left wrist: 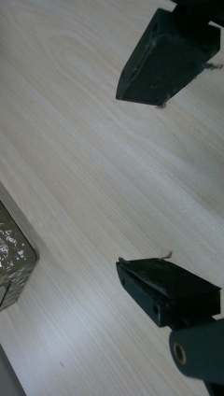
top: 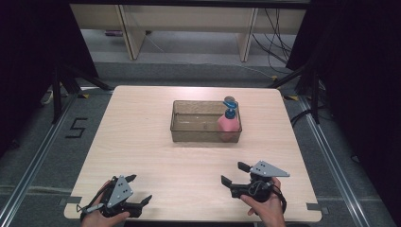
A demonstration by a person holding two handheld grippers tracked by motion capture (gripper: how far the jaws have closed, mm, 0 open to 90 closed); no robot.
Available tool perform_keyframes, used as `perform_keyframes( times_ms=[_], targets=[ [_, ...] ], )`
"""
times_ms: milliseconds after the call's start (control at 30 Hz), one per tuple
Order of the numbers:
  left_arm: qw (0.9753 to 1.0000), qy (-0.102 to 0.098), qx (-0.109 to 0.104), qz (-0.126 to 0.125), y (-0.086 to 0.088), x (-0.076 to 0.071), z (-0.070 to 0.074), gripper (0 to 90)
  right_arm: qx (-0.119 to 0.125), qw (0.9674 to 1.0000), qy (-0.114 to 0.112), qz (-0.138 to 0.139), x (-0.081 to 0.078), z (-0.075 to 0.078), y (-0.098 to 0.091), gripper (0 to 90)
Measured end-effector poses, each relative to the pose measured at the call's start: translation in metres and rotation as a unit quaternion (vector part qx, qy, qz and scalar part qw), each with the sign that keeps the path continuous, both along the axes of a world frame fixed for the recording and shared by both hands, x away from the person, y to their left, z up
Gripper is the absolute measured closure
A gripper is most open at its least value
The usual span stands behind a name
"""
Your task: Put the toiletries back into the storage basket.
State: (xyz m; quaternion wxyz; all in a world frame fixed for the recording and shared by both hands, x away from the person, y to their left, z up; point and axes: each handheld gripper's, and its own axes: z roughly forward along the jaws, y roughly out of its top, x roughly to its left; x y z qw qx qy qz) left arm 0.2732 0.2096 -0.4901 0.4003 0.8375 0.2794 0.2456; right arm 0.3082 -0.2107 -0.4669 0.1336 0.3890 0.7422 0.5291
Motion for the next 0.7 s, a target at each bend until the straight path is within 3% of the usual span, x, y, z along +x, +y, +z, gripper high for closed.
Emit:
perform_keyframes(
  times_ms=[133, 200, 333, 367, 467, 533, 633, 700],
  targets=[
    [1.0, 0.0, -0.001, 0.001, 0.0, 0.0, 0.0, 14.7, 0.007, 0.9999, 0.011, 0.001, -0.004, -0.002, 0.001, 15.5],
    [1.0, 0.0, -0.001, 0.001, 0.0, 0.0, 0.0, 14.7, 0.004, 1.0, 0.0, 0.006, -0.003, -0.004, 0.0, 15.6],
    [1.0, 0.001, -0.002, 0.001, 0.0, 0.0, 0.0, 14.8, -0.002, 0.9999, 0.015, -0.005, -0.008, -0.003, -0.003, 15.6],
    [1.0, 0.001, -0.002, 0.001, 0.0, 0.0, 0.0, 14.7, -0.004, 1.0, 0.004, -0.003, -0.007, -0.003, -0.004, 15.6],
    [1.0, -0.001, -0.001, 0.003, 0.0, 0.0, 0.0, 14.7, -0.007, 0.9998, 0.013, -0.012, -0.009, -0.003, -0.007, 15.6],
    [1.0, -0.001, -0.001, 0.003, 0.0, 0.0, -0.001, 14.8, -0.001, 1.0, 0.005, -0.006, -0.009, -0.004, -0.008, 15.6],
    [1.0, -0.001, 0.0, 0.003, 0.0, 0.0, 0.0, 14.7, 0.003, 0.9996, 0.025, -0.01, -0.014, -0.005, -0.009, 15.6],
    [1.0, 0.0, -0.002, 0.001, 0.0, 0.0, 0.0, 14.7, -0.01, 0.9999, 0.007, -0.011, -0.012, -0.006, -0.01, 15.5]
  ],
)
